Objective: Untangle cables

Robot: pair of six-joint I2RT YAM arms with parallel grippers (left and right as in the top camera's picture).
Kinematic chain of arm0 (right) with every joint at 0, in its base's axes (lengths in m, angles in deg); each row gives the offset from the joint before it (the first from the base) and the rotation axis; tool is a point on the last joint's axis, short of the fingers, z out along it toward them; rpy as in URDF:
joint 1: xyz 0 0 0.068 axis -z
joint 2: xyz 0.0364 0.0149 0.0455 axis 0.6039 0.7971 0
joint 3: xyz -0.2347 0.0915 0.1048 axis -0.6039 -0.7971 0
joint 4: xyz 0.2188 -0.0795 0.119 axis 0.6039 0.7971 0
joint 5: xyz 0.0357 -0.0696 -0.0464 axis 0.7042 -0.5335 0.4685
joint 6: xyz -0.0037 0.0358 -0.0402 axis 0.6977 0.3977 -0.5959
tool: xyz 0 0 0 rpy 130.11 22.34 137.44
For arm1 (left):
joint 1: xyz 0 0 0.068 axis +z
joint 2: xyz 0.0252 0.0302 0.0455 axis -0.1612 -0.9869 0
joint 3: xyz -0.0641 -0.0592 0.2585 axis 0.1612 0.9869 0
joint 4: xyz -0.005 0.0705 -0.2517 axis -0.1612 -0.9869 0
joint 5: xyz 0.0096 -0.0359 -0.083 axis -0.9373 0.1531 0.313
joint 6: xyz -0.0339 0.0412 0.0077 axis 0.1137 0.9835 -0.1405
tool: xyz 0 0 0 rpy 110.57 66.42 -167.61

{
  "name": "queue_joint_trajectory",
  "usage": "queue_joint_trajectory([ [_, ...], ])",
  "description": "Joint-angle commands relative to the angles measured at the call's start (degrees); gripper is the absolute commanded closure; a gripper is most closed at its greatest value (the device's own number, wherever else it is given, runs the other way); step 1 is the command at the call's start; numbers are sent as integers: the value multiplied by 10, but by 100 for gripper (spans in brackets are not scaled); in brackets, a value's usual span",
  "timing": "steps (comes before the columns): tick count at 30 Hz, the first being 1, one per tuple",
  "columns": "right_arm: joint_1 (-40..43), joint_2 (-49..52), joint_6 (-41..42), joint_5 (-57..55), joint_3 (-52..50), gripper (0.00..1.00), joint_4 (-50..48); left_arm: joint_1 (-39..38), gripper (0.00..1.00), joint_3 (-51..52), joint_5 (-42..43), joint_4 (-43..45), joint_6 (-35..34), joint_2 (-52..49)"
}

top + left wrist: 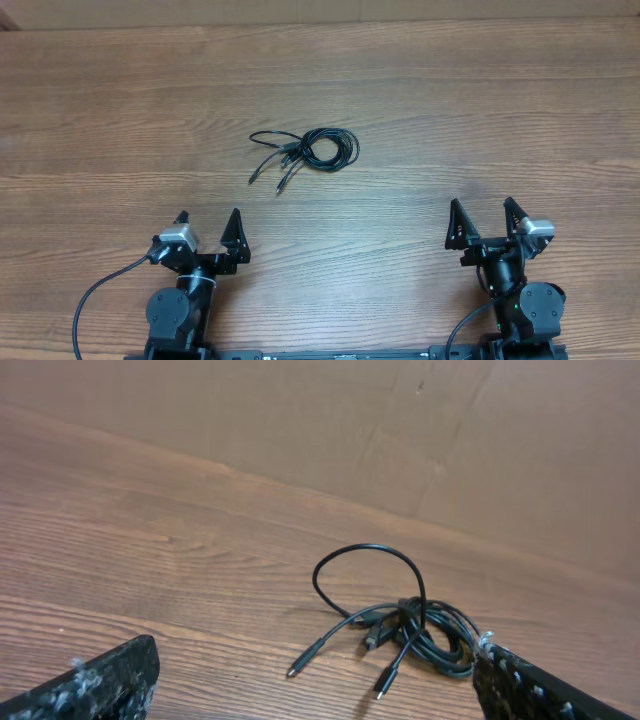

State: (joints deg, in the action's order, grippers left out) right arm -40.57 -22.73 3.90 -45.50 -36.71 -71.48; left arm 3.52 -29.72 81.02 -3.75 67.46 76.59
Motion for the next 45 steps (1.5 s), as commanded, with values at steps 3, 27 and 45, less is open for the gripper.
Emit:
queue_joint_trajectory([
  [3,-2,-5,2,-6,-6,0,-3,-2,0,-6,45,-14,41,-6],
  [27,-2,-5,2,-6,-6,0,-3,-2,0,-426,32,-353,55,-172],
  [45,-2,-5,2,-6,-6,0,-3,-3,0,-804,173,-679,84,-588],
])
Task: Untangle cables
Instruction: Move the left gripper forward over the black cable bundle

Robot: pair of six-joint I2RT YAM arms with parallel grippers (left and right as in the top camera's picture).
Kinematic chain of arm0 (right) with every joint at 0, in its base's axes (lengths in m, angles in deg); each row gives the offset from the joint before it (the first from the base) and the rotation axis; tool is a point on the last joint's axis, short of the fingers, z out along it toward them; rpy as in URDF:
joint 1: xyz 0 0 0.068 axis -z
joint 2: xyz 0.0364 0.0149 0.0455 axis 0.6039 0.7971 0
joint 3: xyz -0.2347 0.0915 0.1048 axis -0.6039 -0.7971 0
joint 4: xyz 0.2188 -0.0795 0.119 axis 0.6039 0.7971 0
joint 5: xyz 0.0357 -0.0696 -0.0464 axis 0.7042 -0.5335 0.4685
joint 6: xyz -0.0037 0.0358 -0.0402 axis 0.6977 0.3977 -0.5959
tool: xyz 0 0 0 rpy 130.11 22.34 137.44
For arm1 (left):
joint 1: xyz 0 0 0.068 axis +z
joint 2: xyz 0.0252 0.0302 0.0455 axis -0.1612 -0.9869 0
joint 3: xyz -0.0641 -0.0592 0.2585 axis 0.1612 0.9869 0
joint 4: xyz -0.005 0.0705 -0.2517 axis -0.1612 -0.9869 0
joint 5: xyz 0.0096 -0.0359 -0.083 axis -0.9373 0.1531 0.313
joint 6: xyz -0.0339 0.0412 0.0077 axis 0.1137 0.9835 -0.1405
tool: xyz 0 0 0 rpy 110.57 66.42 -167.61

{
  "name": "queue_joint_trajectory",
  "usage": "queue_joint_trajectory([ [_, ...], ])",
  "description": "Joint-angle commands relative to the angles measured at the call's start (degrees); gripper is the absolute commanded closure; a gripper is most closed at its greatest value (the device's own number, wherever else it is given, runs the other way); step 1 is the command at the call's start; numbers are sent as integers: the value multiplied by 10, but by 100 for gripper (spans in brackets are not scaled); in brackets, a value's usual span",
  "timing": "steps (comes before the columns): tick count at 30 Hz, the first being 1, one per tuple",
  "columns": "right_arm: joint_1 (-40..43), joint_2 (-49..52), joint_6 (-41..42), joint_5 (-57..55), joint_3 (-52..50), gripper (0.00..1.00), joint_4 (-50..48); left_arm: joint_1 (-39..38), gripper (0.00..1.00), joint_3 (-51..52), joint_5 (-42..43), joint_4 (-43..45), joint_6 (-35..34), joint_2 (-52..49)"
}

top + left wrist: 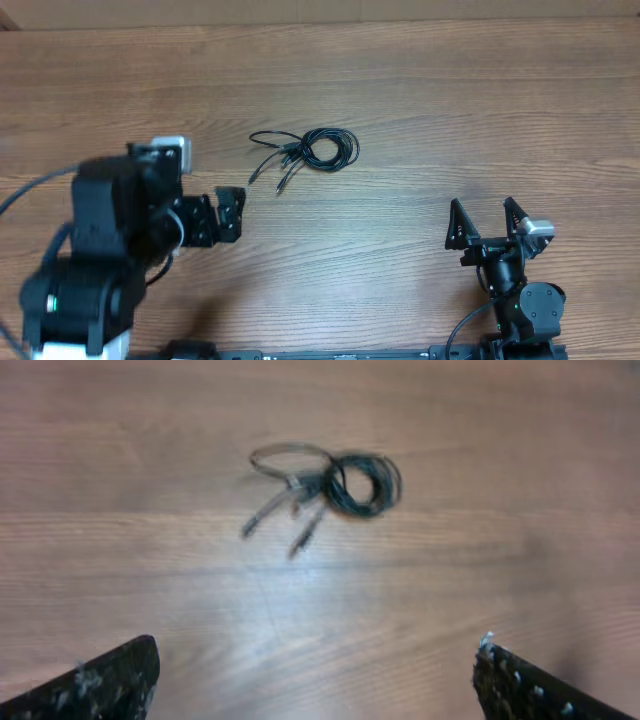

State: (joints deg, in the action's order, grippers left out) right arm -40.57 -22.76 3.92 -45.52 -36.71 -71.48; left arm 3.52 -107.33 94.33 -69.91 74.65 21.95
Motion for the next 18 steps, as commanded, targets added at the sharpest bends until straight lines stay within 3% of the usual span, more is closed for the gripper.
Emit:
queue_joint_trajectory([
  [1,-2,-5,1,-5,-6,0,-3,-3,0,-28,42,-22,13,-56],
  [12,-2,-5,1,-5,-6,0,-3,-3,0,-27,69,-52,-56,-217],
  [13,-2,-5,1,-5,-6,0,-3,-3,11,-26,73,-49,-56,-231],
  [14,-2,-5,1,-5,-6,0,-3,-3,36,-27,79,-45,-56,-246],
  [15,-2,-5,1,-5,-6,0,-3,-3,81,-27,85,-45,-56,-260],
  [16,-2,-4,1,-5,-6,0,-3,-3,96,-26,93,-47,-56,-274],
  [18,-2,-5,1,-5,-6,0,-3,-4,96,-26,111,-56,-56,-301],
])
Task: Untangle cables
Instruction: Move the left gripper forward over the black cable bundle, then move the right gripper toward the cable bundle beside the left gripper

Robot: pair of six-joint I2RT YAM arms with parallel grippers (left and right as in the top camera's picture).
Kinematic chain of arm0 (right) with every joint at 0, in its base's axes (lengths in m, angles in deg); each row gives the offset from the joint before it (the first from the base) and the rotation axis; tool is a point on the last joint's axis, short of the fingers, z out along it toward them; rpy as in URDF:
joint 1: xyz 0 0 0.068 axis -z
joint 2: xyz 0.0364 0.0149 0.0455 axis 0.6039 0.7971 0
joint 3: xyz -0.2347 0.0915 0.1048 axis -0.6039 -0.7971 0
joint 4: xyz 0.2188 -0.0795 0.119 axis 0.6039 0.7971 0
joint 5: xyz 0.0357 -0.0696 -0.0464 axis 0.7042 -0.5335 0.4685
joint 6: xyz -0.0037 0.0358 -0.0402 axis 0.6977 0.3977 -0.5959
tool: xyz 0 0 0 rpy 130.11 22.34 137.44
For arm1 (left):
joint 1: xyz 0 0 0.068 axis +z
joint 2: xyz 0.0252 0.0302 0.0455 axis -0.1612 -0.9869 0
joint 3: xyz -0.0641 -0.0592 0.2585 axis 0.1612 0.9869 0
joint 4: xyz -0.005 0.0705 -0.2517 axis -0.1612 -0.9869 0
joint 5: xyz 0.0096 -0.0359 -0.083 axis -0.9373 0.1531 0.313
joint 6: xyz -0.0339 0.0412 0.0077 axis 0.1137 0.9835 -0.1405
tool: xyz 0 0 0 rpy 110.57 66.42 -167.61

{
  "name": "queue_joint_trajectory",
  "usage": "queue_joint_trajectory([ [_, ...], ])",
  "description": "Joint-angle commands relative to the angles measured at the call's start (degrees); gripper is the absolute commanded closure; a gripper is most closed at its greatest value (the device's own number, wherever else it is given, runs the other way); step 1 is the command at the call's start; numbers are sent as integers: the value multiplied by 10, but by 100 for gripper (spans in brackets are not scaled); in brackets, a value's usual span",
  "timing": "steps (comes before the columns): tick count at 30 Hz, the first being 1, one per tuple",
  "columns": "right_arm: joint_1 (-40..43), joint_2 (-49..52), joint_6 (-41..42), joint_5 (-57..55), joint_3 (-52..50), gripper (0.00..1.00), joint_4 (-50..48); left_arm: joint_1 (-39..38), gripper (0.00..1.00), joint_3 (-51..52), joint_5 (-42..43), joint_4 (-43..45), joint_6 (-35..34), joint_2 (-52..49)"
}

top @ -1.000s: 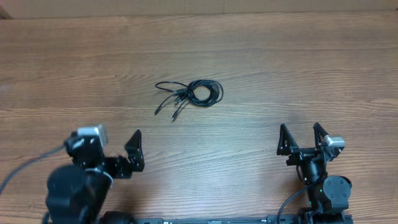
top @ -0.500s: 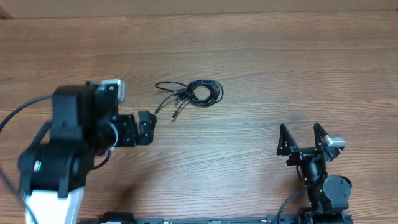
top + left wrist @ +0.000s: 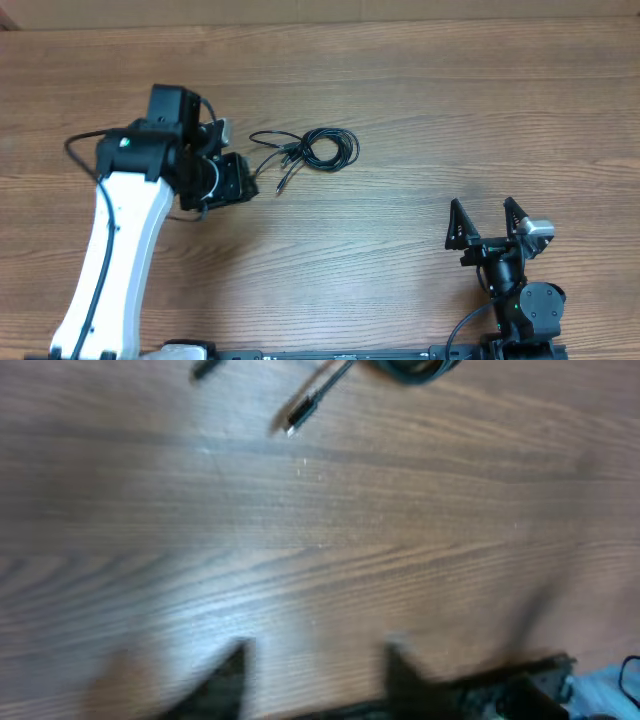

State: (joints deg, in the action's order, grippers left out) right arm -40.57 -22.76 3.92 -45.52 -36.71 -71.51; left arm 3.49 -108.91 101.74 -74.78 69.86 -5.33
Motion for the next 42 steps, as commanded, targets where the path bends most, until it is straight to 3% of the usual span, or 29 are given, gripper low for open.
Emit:
queue_joint_trajectory([
  [1,-2,-5,1,-5,-6,0,-3,-5,96,-11,38,-11,-9,-42],
  [7,-2,-5,1,-5,-6,0,-3,-26,96,-11,38,-11,-43,-108],
  [17,-2,-5,1,-5,-6,0,-3,-50,92,-10,27,24,-45,-159],
  [21,-2,-5,1,-5,-6,0,-3,-63,77,-10,-7,71,-52,-171],
  [22,-2,-5,1,-5,-6,0,-3,-67,67,-10,-8,79,-56,-175],
  [24,-2,-5,2,-5,-6,0,-5,-78,57,-10,-8,103,-62,-186],
  [30,-2,-5,49,32,-6,0,-14,-109,36,-10,-14,133,-62,-217],
  [35,-2,-4,64,104,-6,0,-13,-130,32,-10,-4,158,-63,-236],
  [39,-2,-1,66,122,24,0,24,-143,11,-10,-5,174,-66,-239],
  [42,-1,22,66,103,89,0,111,-150,22,-10,-13,187,-66,-239],
])
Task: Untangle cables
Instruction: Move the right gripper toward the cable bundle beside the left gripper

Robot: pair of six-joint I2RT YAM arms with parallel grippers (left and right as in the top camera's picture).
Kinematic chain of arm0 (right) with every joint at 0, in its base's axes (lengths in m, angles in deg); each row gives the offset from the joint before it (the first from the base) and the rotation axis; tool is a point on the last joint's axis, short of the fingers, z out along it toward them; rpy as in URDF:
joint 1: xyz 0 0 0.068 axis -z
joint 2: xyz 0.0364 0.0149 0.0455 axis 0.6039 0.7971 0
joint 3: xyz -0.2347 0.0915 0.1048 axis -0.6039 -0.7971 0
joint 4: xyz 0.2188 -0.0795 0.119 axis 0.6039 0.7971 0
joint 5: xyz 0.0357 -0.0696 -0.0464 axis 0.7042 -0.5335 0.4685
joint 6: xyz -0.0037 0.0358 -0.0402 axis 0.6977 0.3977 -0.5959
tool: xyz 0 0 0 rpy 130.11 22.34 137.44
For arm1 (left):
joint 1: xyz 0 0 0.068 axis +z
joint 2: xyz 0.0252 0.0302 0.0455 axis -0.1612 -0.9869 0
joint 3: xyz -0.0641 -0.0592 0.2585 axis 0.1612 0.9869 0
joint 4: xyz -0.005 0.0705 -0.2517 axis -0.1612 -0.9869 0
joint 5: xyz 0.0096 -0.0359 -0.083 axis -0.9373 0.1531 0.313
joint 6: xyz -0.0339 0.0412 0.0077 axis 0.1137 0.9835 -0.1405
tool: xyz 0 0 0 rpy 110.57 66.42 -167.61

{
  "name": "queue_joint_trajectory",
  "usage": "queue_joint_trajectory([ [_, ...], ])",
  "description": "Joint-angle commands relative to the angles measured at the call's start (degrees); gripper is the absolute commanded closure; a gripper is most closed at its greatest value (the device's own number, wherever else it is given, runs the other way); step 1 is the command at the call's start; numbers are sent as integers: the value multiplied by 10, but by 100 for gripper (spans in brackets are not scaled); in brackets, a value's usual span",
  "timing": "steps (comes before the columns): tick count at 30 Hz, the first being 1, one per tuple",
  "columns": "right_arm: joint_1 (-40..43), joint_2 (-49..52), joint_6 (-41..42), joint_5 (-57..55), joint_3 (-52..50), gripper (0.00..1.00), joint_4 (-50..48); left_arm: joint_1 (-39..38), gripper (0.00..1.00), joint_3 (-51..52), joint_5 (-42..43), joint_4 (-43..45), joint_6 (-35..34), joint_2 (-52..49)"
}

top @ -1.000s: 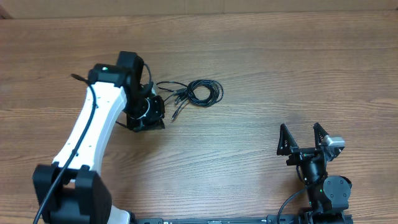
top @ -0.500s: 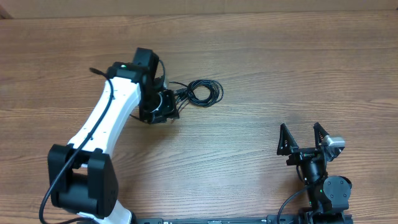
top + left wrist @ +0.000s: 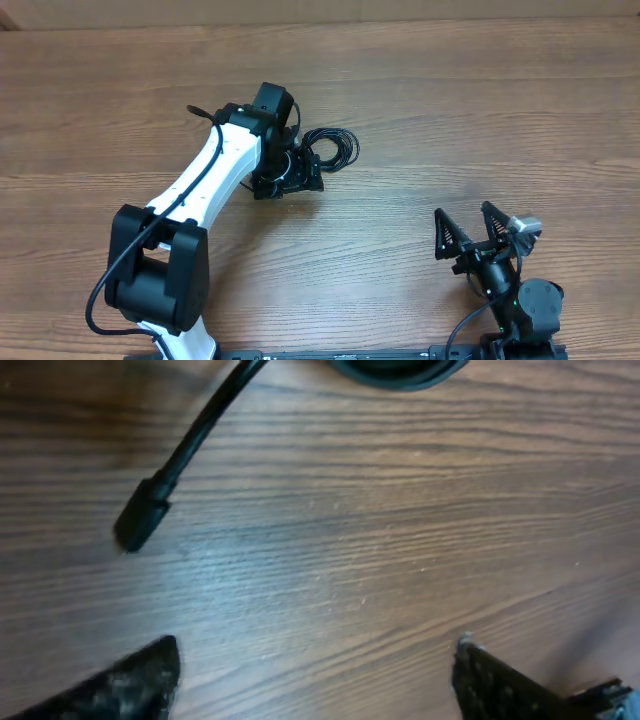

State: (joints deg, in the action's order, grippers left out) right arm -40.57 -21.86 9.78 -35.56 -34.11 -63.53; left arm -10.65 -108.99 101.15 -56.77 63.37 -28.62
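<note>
A tangle of thin black cables lies mid-table, its coil showing just right of my left arm. My left gripper hangs over the bundle's loose ends, right by the coil's near side, and hides them from the overhead camera. The left wrist view shows its fingers wide apart over bare wood with nothing between them. Ahead of them a black plug end lies on a straight lead, and the coil's edge is at the top. My right gripper sits open at the near right, far from the cables.
The wooden table stretches all around the bundle. A brown cardboard wall runs along its far edge. My left arm's white link crosses the near left part of the table.
My left gripper was left of the bundle and is now over the loose ends beside the coil. Its fingers stand wider apart than before. The right gripper has shifted slightly; the cables lie unchanged.
Both grippers first rested open at the near edge, the bundle untouched at mid-table. Then the left arm was raised and looking down on the cables. After that it was just left of the bundle, and now it is over the plug ends.
</note>
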Motion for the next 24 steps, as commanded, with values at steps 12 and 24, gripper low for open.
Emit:
queue_joint_trajectory([
  [12,-1,334,6,7,418,0,233,-15,25,-4,-72,25,-43,-6],
  [24,-1,650,8,271,550,0,301,-23,49,43,-79,80,-61,-6],
])
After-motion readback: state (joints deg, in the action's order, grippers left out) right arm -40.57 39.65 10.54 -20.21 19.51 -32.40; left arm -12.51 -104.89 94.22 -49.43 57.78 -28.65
